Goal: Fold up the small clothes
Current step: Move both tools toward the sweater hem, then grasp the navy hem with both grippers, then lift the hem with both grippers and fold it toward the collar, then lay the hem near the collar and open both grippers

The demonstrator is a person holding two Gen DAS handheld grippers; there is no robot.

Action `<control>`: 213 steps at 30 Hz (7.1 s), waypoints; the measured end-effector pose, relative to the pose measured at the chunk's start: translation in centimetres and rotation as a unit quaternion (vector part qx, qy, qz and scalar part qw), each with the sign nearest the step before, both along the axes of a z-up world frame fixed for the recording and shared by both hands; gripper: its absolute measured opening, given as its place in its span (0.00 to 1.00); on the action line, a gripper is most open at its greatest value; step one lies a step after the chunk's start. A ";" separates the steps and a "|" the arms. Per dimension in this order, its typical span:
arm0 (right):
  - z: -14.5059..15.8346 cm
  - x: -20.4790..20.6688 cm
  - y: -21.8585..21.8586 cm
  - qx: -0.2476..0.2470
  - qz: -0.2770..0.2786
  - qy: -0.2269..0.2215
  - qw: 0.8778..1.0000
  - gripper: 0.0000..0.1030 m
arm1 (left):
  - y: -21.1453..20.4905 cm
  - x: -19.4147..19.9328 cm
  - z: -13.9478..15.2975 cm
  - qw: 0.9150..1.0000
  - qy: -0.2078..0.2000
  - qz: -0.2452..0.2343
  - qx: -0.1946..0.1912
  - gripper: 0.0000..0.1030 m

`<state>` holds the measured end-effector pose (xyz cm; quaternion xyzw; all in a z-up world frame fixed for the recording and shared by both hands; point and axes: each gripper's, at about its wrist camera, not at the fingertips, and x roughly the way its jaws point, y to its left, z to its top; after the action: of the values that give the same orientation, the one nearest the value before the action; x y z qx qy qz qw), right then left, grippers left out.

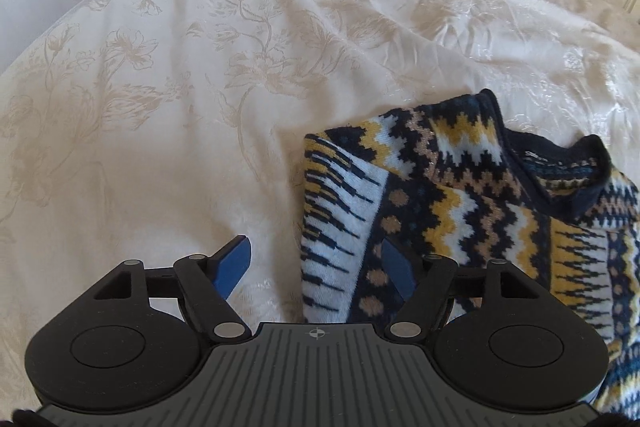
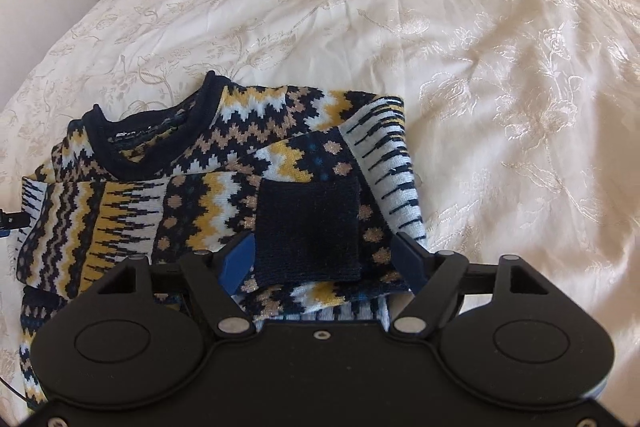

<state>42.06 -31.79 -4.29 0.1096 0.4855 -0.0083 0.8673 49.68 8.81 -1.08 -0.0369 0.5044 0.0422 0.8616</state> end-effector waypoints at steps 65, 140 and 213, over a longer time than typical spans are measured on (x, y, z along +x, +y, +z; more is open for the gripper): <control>-4.2 -28.8 2.2 0.084 0.076 0.057 0.992 0.89 | -5.2 -34.9 -2.7 0.995 0.050 -0.066 -0.052 0.81; 4.0 -0.2 -2.9 0.260 -0.062 -0.124 0.956 0.17 | -2.2 -5.4 6.9 0.973 -0.132 -0.048 -0.183 0.05; -1.8 13.4 3.1 -0.070 0.101 -0.019 0.992 0.10 | -2.9 0.4 3.6 0.995 -0.033 -0.061 -0.072 0.31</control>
<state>55.47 -28.67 -6.07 -0.0006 0.4753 0.0474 0.8785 50.03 5.91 2.47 -0.0693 0.4784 -0.0482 0.8741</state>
